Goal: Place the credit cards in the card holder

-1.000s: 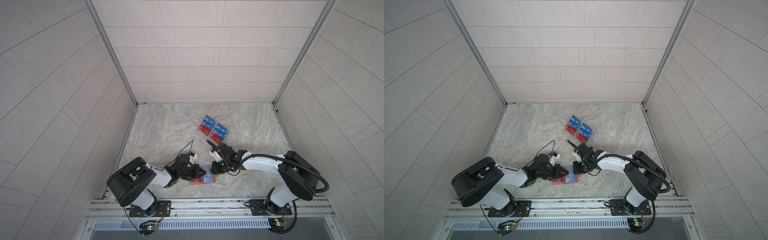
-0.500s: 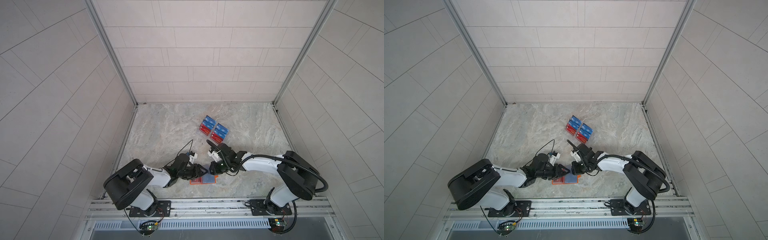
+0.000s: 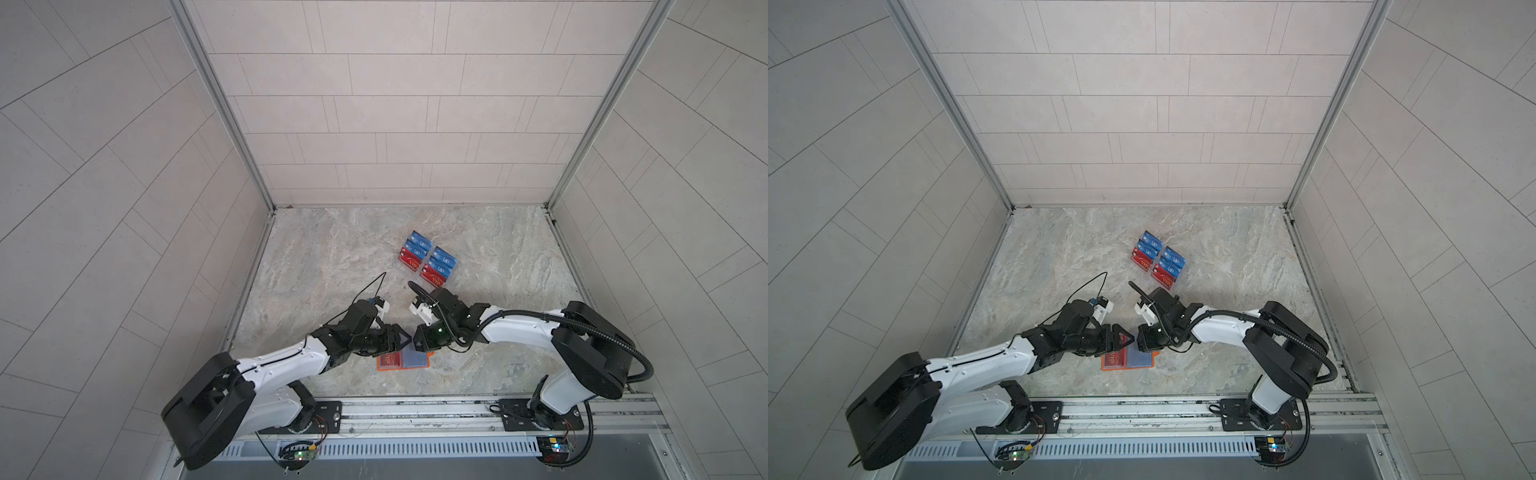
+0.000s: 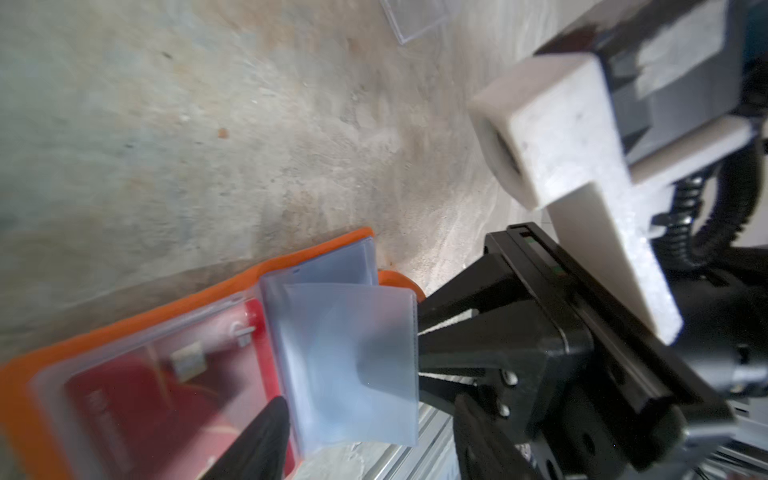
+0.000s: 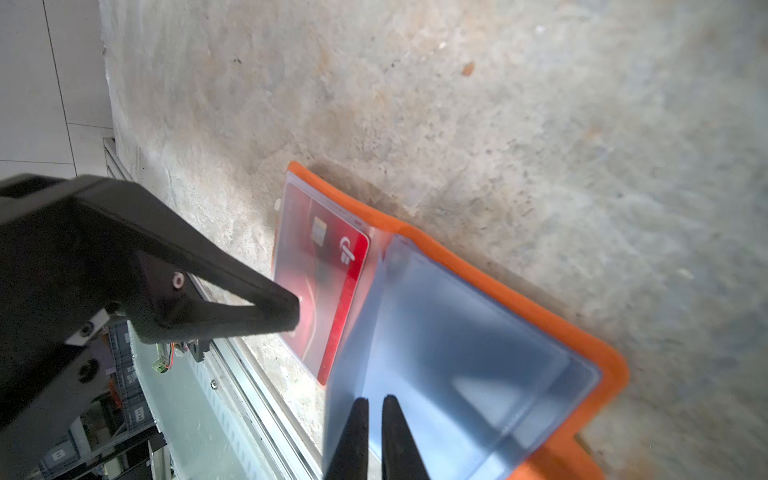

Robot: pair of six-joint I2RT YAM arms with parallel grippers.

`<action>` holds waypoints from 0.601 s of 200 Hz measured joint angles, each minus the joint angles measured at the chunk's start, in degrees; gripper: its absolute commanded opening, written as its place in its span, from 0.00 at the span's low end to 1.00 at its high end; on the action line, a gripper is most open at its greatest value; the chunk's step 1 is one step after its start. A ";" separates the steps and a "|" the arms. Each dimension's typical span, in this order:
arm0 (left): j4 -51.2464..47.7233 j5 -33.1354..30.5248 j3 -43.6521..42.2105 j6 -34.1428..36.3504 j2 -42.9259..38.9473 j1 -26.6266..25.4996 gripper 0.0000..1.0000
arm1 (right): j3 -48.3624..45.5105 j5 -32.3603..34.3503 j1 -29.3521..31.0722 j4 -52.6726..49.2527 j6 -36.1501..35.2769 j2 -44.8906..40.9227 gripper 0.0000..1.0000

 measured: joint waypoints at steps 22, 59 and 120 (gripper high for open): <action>-8.31 -3.80 0.09 0.68 -6.58 2.45 0.64 | 1.44 0.00 1.18 0.09 0.28 0.28 0.12; -18.10 -8.50 -0.33 1.51 -15.19 7.26 0.68 | 4.02 -0.04 2.78 2.01 0.70 3.52 0.11; -19.76 -7.15 -4.83 1.90 -14.75 9.64 0.66 | 4.13 0.87 3.91 5.75 3.15 9.22 0.11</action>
